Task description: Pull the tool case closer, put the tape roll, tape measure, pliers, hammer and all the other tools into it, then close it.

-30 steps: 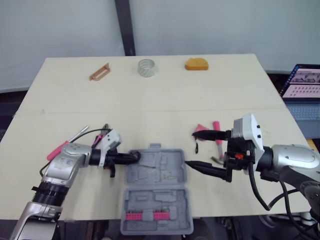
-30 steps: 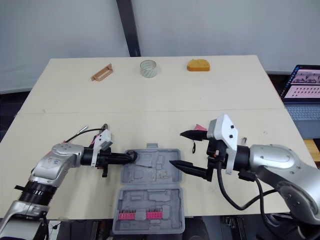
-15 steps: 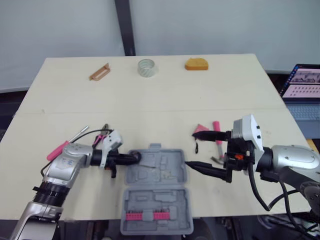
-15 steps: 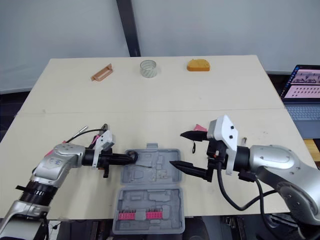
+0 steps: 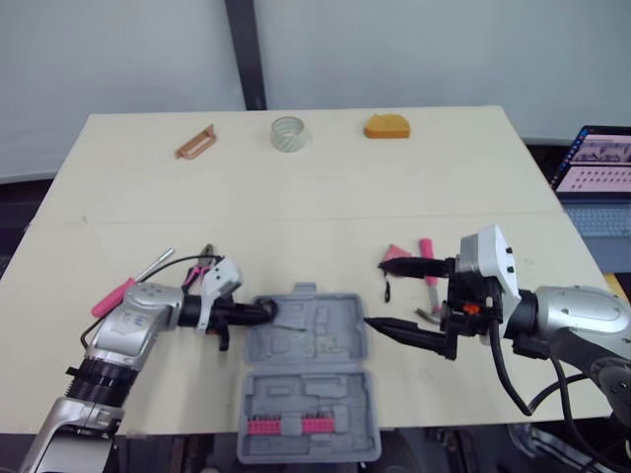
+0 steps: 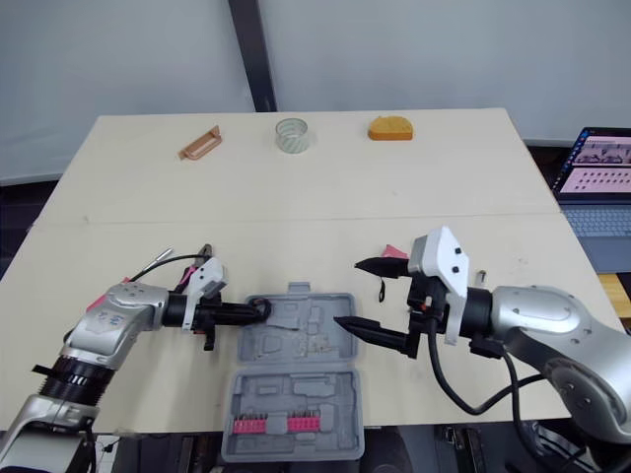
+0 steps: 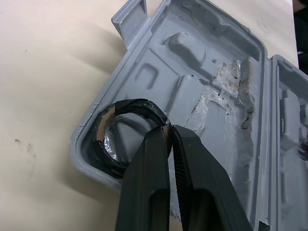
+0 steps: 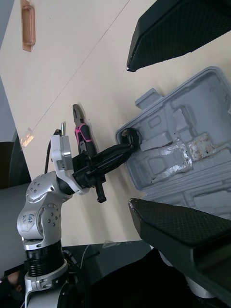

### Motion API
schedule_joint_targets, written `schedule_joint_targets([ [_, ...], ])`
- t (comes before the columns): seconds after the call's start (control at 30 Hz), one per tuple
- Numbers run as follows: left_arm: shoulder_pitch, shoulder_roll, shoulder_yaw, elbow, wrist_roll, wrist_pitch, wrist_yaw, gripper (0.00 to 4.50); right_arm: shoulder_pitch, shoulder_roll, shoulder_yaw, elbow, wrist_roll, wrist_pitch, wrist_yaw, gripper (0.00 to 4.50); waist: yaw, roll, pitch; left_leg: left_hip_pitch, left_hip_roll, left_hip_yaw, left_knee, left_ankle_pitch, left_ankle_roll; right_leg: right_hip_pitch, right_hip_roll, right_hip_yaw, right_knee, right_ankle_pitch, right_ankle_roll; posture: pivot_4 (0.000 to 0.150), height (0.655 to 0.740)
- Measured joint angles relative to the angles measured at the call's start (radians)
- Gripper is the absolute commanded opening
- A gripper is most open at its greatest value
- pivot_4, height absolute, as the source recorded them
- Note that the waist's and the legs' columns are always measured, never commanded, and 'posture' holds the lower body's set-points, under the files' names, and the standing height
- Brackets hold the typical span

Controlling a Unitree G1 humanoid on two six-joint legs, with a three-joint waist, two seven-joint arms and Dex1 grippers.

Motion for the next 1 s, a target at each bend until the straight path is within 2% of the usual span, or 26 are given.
schedule_joint_targets([
  [0.1,0.0,0.0,0.0,0.0,0.0,0.0,0.0,1.51,-0.004,0.004,0.0,0.0,0.0,0.0,0.0,4.5,0.0,0.0,0.0,0.0,0.0,0.0,0.0,0.0,0.0,0.0,0.0,0.0,0.0,0.0,0.0,0.15,0.74],
  [0.5,-0.003,0.014,0.006,-0.026,-0.006,0.014,0.003,1.51,-0.007,0.01,0.0,0.0,0.0,0.0,0.0,4.5,0.0,0.0,0.0,0.0,0.0,0.0,0.0,0.0,0.0,0.0,0.0,0.0,0.0,0.0,0.0,0.15,0.74],
  [0.67,-0.056,0.023,0.07,-0.073,-0.039,0.031,0.022,1.51,-0.007,0.01,0.0,0.0,0.0,0.0,0.0,4.5,0.001,0.0,0.0,0.0,0.0,0.0,0.0,0.0,0.0,0.0,0.0,0.0,0.0,0.0,0.0,0.15,0.74],
  [0.83,-0.054,0.003,0.097,-0.074,-0.04,-0.045,0.061,1.51,-0.007,0.01,0.0,0.0,-0.002,0.0,0.0,4.5,0.0,0.0,0.0,0.0,0.0,0.0,0.0,0.0,0.0,0.0,0.0,0.0,0.0,0.0,0.0,0.15,0.74],
  [0.87,-0.042,-0.005,0.097,-0.074,-0.04,-0.058,0.065,1.93,-0.007,0.01,0.0,0.001,-0.002,0.0,0.0,4.5,-0.001,0.0,0.0,0.0,0.0,0.0,0.0,0.0,0.0,0.0,0.0,0.0,0.0,0.0,0.0,0.15,0.74],
  [0.9,-0.035,-0.01,0.097,-0.073,-0.04,-0.064,0.066,2.07,-0.007,0.009,0.0,0.002,-0.003,0.0,0.001,4.5,0.0,0.0,0.0,0.0,0.0,0.0,0.0,0.0,0.0,0.0,0.0,0.0,0.0,0.0,0.0,0.15,0.74],
  [0.93,-0.026,-0.015,0.096,-0.072,-0.04,-0.074,0.068,2.41,-0.007,0.009,0.0,0.003,-0.003,0.0,0.001,4.5,0.0,0.0,0.0,0.0,0.0,0.0,0.0,0.0,0.0,0.0,0.0,0.0,0.0,0.0,0.0,0.15,0.74],
  [1.0,-0.016,-0.017,0.096,-0.073,-0.04,-0.084,0.076,3.4,-0.008,0.009,0.0,0.004,-0.004,0.0,0.002,4.5,0.0,0.0,0.0,0.0,0.0,0.0,0.0,0.0,0.0,0.0,0.0,0.0,0.0,0.0,0.0,0.15,0.74],
])
